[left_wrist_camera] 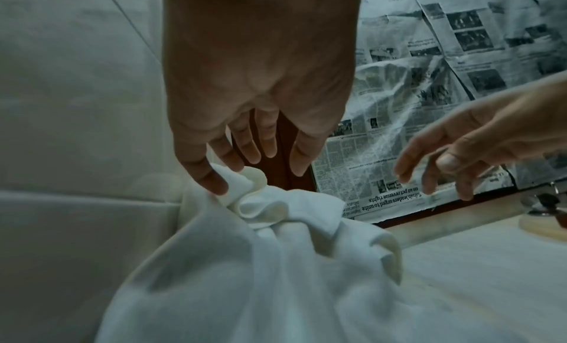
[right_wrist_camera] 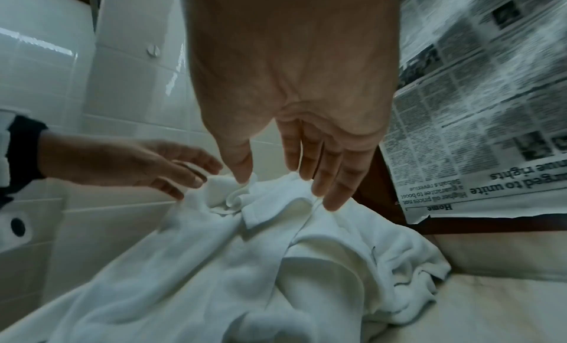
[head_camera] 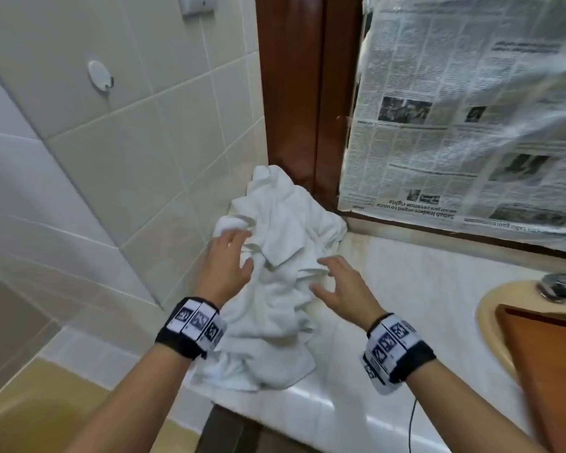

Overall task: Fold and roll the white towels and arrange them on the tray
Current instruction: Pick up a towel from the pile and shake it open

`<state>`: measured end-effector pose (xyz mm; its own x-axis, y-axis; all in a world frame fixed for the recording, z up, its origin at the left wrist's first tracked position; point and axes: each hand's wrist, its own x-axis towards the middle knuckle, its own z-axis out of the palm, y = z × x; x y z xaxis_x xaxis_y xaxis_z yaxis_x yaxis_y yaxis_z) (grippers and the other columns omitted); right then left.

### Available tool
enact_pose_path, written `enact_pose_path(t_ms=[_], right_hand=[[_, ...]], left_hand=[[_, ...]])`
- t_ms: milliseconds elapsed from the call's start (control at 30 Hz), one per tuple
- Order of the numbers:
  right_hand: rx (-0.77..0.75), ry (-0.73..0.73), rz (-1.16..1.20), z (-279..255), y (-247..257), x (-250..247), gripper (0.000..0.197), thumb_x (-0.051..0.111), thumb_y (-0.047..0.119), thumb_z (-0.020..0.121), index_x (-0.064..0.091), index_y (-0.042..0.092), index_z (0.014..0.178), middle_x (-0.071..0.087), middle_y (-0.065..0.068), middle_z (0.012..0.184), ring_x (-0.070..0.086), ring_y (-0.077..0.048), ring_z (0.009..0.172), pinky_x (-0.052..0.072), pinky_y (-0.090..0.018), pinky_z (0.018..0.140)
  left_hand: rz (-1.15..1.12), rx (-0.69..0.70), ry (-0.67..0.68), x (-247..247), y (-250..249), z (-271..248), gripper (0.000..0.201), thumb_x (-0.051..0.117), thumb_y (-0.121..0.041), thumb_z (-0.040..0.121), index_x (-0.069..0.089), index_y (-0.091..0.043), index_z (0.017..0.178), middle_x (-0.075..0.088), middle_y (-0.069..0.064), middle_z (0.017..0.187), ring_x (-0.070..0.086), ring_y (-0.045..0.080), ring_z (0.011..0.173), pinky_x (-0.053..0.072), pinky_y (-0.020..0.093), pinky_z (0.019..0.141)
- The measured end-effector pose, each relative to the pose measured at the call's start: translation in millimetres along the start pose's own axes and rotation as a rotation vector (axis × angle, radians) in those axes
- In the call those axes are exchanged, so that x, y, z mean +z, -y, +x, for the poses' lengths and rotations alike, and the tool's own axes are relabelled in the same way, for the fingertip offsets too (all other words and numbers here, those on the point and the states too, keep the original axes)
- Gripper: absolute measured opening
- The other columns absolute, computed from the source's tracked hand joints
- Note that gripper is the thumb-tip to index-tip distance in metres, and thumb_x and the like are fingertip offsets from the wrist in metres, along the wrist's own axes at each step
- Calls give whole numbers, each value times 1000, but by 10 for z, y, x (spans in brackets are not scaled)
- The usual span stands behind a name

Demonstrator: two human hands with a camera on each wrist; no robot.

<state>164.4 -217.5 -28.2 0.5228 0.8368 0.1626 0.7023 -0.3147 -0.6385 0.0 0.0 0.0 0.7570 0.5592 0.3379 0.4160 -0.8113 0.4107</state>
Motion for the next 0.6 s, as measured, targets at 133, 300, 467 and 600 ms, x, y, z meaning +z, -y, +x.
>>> enact_pose_path(t_ms=[133,300,467,600], right_hand=[[-31,-82,-82,453,98,188,59,68,38,88,48,13,138,45,-2,140,44,-23,126,46,-39,98],[-58,-85,-278,801,185,536,71,68,52,82,48,13,138,45,-3,141,41,-25,126,47,-44,94],[-10,-148,-435,1000,235,760,59,71,49,76,58,13,121,54,-8,122,51,-32,108,46,-42,78],[-30,-161,-176,1079,211,666,28,58,23,90,63,9,115,59,-9,110,54,-30,103,48,-42,80]], left_hand=[[56,44,82,74,55,389,59,66,-12,84,52,-25,139,47,0,143,44,30,125,47,48,98],[196,55,159,225,169,595,52,68,-13,85,60,-34,132,45,-6,145,42,30,122,49,46,91],[23,-14,68,248,248,669,19,68,-17,85,73,-26,101,57,-9,121,46,25,109,49,41,87],[-218,-79,-43,104,237,666,19,61,-16,90,69,-23,105,65,-1,101,60,23,88,47,32,80]])
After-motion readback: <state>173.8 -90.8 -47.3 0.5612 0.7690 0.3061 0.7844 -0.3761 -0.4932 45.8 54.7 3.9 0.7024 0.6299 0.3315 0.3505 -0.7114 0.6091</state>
